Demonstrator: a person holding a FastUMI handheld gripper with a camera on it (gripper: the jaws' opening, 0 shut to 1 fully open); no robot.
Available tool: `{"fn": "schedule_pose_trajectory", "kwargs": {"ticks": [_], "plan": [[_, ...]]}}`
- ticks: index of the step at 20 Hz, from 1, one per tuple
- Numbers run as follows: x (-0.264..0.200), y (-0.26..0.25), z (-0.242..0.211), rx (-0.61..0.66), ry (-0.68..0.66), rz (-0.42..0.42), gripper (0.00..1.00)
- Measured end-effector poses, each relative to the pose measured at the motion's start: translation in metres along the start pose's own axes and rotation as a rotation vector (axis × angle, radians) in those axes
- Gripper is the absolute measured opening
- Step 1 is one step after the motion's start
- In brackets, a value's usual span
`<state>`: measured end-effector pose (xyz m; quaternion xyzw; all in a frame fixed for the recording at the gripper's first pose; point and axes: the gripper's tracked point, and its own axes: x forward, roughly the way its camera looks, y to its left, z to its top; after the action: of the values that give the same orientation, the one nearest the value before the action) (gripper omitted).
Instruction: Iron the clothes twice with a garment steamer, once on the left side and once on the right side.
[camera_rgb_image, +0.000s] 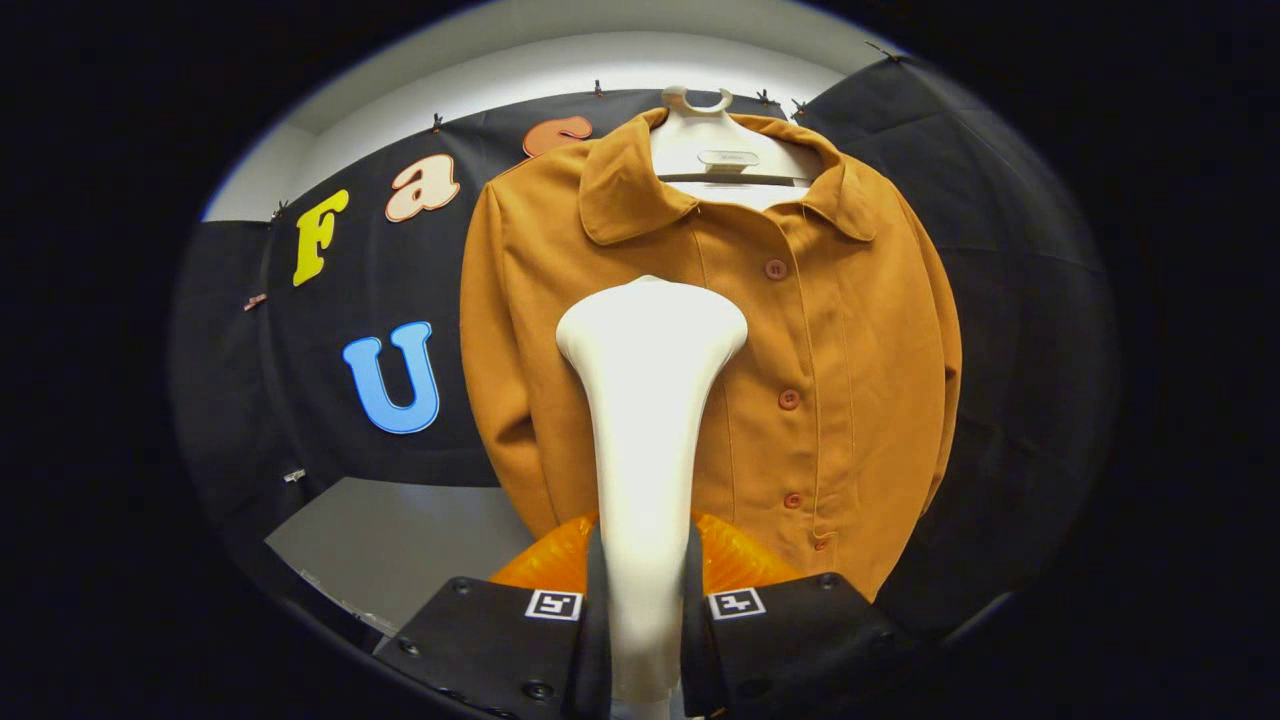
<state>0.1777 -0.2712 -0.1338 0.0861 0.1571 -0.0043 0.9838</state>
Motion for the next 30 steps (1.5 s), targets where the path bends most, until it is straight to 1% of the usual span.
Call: {"fn": "schedule_pose_trajectory", "kwargs": {"ticks": [6,12,21,30], "plan": [[0.011,-0.008,-0.032,0.022,0.074,0.003,0.31],[0.013,-0.019,-0.071,0.039,0.163,-0.017,0.31],[0.012,-0.033,-0.146,0.057,0.32,-0.057,0.31],[0.004,-0.041,-0.215,0.073,0.486,-0.068,0.31]]}}
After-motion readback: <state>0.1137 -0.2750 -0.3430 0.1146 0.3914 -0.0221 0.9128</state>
